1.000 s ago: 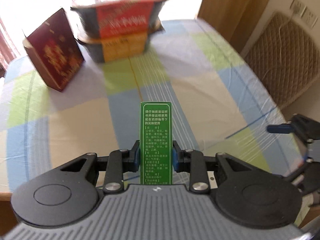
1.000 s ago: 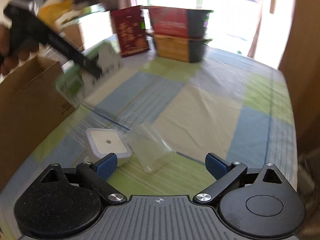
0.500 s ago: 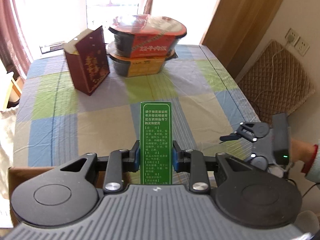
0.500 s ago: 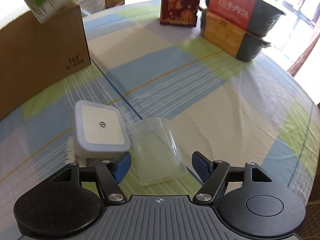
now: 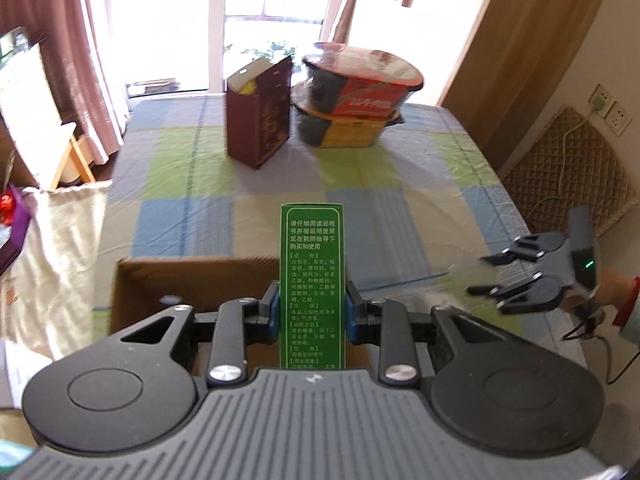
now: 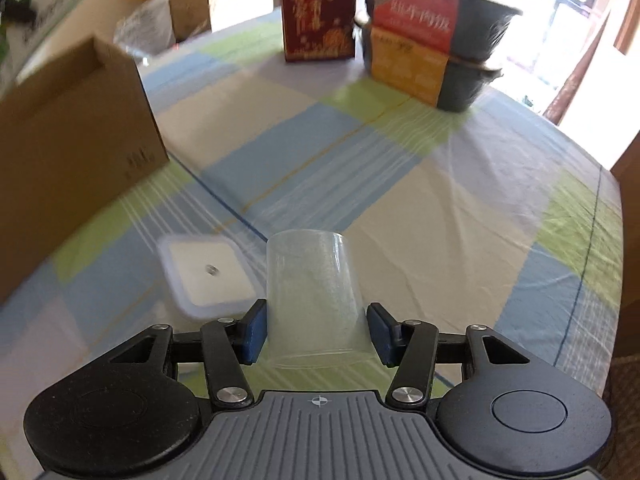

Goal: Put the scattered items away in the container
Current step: 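Grasp the clear plastic cup with the right gripper while the left gripper holds the green box, then carry the green box and clear cup toward the cardboard box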

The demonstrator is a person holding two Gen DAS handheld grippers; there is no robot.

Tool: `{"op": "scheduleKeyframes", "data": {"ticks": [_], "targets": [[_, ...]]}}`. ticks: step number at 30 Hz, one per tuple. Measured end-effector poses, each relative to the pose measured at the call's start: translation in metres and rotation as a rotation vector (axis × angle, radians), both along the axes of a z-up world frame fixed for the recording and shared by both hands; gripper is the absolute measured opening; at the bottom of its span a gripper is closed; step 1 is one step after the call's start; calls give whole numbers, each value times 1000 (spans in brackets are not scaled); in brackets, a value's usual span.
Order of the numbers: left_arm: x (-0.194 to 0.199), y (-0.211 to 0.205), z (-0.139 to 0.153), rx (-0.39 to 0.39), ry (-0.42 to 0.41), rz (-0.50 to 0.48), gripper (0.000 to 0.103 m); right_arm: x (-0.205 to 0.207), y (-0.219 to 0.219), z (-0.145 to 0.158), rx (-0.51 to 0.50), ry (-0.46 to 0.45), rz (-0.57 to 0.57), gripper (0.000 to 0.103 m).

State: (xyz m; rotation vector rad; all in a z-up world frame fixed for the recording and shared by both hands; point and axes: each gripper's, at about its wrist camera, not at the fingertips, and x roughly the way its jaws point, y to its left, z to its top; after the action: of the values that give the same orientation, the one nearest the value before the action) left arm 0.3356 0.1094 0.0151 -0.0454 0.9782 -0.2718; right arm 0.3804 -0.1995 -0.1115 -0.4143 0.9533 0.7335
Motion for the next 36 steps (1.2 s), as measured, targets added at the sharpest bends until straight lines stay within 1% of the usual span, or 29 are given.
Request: {"op": "scheduleKeyframes", "data": {"ticks": [3,7,13,19,22,26,31,36], "targets": [[-13,14,0,1,13,25,25,-13,4,24,37,-12,-2,55],[-32,33,2,3,18,60,25,-33,21,57,118,-14,36,55],[-60,56,8,16,20,94,25,-67,68,98,183,-37,190,55],[-84,77,9,24,29,118,25,-86,114,125,215,-60,301,55],[-89,84,3,26,46,129,25,-93,139,130,230,-70,332,55],[-90,90,-6,28,63,139,25,-93,170,128,235,-74,350,55],[-75,92,-18,53,88,143,25,-89,205,110,194,-58,334,55],[-49,86,-41,117,119,129,25,-85,223,91,150,-36,321,55]]}}
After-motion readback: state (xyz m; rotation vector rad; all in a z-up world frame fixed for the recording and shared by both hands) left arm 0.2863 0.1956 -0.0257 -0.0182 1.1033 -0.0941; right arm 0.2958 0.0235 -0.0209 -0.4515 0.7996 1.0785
